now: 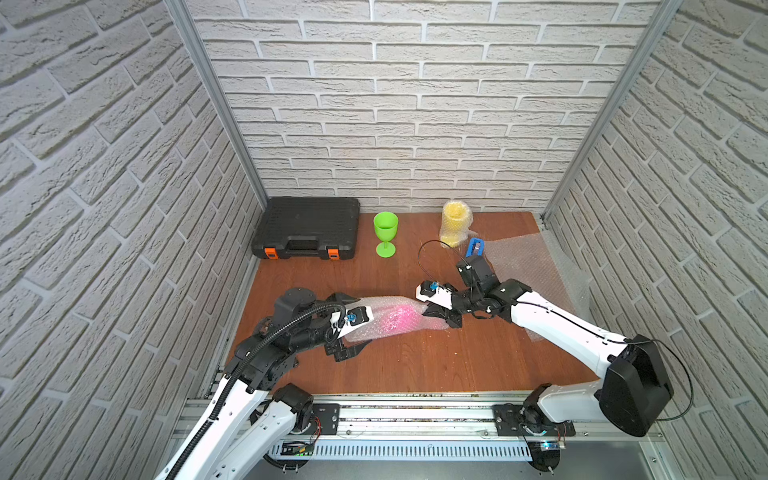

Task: Wrap wine glasses in bubble wrap
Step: Pick up the bubble wrap from the center of the board, then wrap the wine glass in bubble wrap.

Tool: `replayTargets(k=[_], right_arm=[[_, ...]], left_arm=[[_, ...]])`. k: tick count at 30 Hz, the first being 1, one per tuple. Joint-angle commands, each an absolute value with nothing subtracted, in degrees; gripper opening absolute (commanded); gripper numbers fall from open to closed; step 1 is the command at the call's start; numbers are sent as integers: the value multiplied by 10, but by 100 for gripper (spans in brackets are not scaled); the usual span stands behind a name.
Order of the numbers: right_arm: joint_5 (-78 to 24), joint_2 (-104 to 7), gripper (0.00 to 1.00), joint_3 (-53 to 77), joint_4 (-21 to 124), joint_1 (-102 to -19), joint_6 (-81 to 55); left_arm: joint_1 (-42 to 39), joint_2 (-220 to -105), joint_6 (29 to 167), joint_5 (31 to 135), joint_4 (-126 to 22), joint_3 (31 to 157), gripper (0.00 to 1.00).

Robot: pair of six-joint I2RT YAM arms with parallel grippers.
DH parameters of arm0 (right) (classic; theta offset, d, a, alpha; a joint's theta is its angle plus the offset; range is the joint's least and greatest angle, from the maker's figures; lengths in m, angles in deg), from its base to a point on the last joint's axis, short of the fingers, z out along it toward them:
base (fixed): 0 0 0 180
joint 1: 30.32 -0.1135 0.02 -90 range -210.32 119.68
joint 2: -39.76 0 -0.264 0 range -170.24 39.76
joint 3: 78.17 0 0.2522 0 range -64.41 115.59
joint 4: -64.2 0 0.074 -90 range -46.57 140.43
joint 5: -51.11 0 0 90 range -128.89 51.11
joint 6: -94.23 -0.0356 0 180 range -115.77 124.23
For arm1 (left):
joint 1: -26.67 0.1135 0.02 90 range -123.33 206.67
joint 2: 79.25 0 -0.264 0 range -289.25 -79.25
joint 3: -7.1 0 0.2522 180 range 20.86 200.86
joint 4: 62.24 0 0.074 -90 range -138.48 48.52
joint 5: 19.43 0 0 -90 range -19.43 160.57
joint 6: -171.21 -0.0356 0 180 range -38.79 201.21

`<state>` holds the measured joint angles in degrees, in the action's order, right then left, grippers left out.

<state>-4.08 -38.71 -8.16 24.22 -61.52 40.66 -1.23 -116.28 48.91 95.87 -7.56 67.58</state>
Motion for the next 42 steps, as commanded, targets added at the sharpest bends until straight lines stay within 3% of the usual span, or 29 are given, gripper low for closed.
replayTargets(k=[1,5,8,9,11,13,14,16,19,31,42], right_arm=[[-8,-372,3,-74,251,-613,411],[-15,-373,3,-73,250,-613,409],[-18,-375,3,-74,253,-613,405],[-17,-377,3,-74,254,-612,403],[-16,-381,2,-74,256,-612,399],[-13,-388,3,-75,262,-612,389],[-12,-391,3,-77,269,-613,383],[-4,-401,3,-83,294,-616,352],[0,-421,3,-101,351,-627,312],[41,-518,3,-201,715,-670,128],[21,-566,3,-245,747,-670,158]], left_arm=[[-6,-1166,505,948,-88,665,98],[-1,-1182,500,942,-89,667,98],[7,-1183,492,956,-88,666,92],[9,-1185,489,955,-84,666,86],[15,-1190,482,955,-74,670,63],[19,-1195,479,957,-66,677,33],[20,-1198,477,960,-63,683,25],[21,-1204,465,970,-46,701,11],[20,-1242,455,985,-16,741,0],[-29,-1399,434,985,98,920,0],[-75,-1567,439,937,155,972,0]])
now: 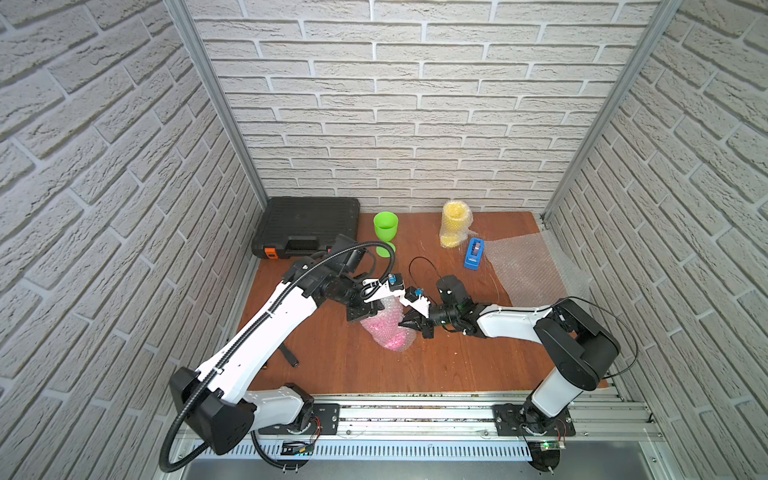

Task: Wrap wine glasses in bubble wrap
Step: Wrap the wine glass in bubble wrap.

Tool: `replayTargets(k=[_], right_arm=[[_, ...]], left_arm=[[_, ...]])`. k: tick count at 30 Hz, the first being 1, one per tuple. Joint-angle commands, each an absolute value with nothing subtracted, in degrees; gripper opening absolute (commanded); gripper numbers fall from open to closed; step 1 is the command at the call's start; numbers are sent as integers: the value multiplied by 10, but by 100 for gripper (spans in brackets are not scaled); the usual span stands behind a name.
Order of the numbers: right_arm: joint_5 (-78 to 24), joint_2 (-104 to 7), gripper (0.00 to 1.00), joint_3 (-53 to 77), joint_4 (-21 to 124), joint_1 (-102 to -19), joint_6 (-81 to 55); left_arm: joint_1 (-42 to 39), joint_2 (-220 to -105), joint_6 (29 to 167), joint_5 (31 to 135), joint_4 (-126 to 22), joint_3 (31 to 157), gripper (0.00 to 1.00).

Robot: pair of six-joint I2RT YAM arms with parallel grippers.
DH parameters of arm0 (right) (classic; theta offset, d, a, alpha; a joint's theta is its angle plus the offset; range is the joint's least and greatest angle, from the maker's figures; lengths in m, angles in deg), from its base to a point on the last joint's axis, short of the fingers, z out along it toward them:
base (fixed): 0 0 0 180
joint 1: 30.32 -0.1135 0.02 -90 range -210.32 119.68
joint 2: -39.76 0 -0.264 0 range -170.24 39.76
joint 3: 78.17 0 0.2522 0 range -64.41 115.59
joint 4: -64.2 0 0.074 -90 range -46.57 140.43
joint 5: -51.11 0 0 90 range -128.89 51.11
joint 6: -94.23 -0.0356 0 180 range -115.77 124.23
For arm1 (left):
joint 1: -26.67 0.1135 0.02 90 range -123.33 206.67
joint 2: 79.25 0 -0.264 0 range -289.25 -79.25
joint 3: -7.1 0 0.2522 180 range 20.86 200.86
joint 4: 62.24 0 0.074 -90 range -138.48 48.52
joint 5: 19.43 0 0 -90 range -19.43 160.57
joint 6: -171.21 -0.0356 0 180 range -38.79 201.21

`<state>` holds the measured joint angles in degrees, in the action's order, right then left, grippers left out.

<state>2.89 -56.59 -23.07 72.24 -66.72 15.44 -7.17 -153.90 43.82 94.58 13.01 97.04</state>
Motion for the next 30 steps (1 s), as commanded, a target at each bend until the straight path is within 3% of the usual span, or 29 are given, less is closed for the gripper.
replayTargets(k=[1,15,22,26,30], right_arm=[[22,-565,3,-248,751,-670,157],[-10,-565,3,-301,883,-669,104],[-17,-565,3,-310,884,-669,104],[-18,-563,3,-314,876,-668,108],[-18,-563,3,-314,868,-668,111]], left_arm=[[-75,-1581,441,936,153,967,0],[-93,-1697,486,956,69,850,0],[-102,-1720,504,916,81,836,22],[-100,-1684,515,914,87,870,40],[-93,-1639,521,918,98,919,49]])
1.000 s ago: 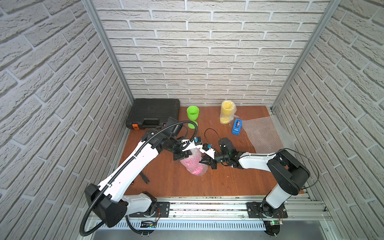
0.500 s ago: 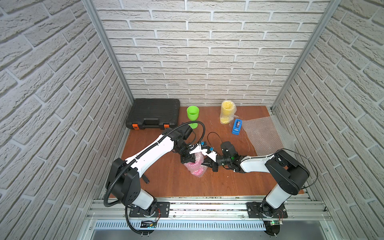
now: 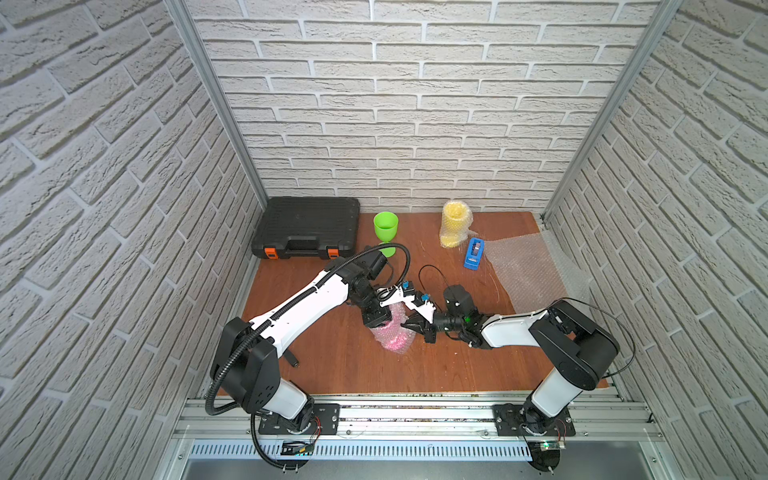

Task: Wrap wine glasses in bubble wrap
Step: Wrap the wine glass in bubble wrap.

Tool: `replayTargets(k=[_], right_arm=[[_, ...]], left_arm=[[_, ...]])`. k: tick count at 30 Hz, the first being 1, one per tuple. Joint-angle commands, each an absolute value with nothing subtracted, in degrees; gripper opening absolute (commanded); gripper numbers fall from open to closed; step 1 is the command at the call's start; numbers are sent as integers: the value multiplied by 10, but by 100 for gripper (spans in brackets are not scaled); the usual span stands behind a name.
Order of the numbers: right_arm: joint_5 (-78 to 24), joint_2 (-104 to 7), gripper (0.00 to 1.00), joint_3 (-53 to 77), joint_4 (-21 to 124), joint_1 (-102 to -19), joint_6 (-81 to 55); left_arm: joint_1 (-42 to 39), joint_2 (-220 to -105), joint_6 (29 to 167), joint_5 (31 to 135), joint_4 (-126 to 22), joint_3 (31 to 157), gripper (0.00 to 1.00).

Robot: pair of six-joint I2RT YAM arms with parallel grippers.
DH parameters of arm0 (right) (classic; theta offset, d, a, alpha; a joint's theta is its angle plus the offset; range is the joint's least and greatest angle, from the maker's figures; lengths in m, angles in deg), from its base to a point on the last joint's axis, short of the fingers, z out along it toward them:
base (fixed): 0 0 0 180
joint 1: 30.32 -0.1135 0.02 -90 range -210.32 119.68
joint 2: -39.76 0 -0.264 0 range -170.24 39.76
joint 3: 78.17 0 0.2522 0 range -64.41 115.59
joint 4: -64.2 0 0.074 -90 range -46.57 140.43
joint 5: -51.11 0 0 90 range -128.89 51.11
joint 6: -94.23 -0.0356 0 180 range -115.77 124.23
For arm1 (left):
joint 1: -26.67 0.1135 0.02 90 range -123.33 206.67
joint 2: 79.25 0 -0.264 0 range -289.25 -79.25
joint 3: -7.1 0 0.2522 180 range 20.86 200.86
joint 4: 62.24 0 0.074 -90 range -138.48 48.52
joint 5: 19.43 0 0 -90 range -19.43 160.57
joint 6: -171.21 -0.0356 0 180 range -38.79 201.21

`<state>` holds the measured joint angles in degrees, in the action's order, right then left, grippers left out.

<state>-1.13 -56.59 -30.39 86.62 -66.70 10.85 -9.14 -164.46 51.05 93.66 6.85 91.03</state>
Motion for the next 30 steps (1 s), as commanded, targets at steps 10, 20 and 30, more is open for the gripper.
replayTargets(k=[10,20,30], right_arm=[[-14,-566,3,-308,859,-668,111],[-22,-555,3,-311,843,-668,119],[-60,-553,3,-334,899,-663,103]], left_arm=[[-97,-1629,530,910,104,990,44],[-101,-1661,535,939,79,954,4],[-107,-1732,562,944,54,847,5]])
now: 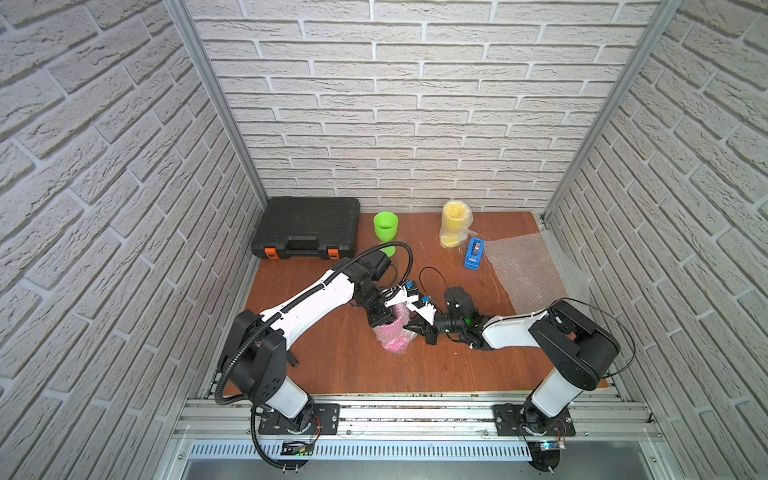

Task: Wrap wine glasses in bubble wrap
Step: Wrap the wine glass in bubble wrap.

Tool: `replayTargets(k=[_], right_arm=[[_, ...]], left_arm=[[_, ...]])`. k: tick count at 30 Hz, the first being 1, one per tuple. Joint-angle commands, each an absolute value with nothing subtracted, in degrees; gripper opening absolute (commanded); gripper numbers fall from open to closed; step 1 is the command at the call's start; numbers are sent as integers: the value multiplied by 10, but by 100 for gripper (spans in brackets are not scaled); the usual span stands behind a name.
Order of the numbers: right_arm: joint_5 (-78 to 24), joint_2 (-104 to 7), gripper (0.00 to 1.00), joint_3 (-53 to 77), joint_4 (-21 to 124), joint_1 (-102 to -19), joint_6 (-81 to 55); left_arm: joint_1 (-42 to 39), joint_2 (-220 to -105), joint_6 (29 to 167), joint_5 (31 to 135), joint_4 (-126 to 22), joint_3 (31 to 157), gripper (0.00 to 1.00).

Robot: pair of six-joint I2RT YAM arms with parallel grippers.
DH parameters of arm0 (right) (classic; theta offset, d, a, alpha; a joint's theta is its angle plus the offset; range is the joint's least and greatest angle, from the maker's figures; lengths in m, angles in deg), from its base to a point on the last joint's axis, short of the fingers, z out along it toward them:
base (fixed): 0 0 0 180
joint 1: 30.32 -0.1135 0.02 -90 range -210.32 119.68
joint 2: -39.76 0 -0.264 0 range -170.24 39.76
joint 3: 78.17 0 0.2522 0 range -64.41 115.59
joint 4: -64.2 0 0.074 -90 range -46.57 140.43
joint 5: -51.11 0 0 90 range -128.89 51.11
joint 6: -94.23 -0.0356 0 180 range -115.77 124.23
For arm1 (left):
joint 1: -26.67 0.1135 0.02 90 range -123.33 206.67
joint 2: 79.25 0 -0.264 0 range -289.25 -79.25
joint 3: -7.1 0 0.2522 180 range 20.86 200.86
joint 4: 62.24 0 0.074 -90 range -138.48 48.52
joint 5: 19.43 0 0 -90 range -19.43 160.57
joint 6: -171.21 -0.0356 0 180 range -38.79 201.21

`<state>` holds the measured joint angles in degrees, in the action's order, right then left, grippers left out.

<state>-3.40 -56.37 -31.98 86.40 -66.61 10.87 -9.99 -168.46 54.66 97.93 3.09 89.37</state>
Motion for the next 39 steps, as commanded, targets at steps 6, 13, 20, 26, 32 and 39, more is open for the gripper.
replayTargets(k=[6,13,20,26,32,39], right_arm=[[-84,-550,3,-360,952,-660,90],[-88,-550,3,-375,970,-658,94],[-87,-542,3,-379,960,-657,97],[-86,-539,3,-376,948,-658,100],[-82,-536,3,-369,933,-657,103],[-84,-542,3,-369,935,-657,102]], left_arm=[[-110,-1749,580,914,52,859,26],[-108,-1673,594,899,83,922,49],[-106,-1618,610,894,117,997,56],[-111,-1637,622,913,121,1031,51],[-117,-1663,643,912,75,1013,49],[-126,-1712,686,932,-20,960,48]])
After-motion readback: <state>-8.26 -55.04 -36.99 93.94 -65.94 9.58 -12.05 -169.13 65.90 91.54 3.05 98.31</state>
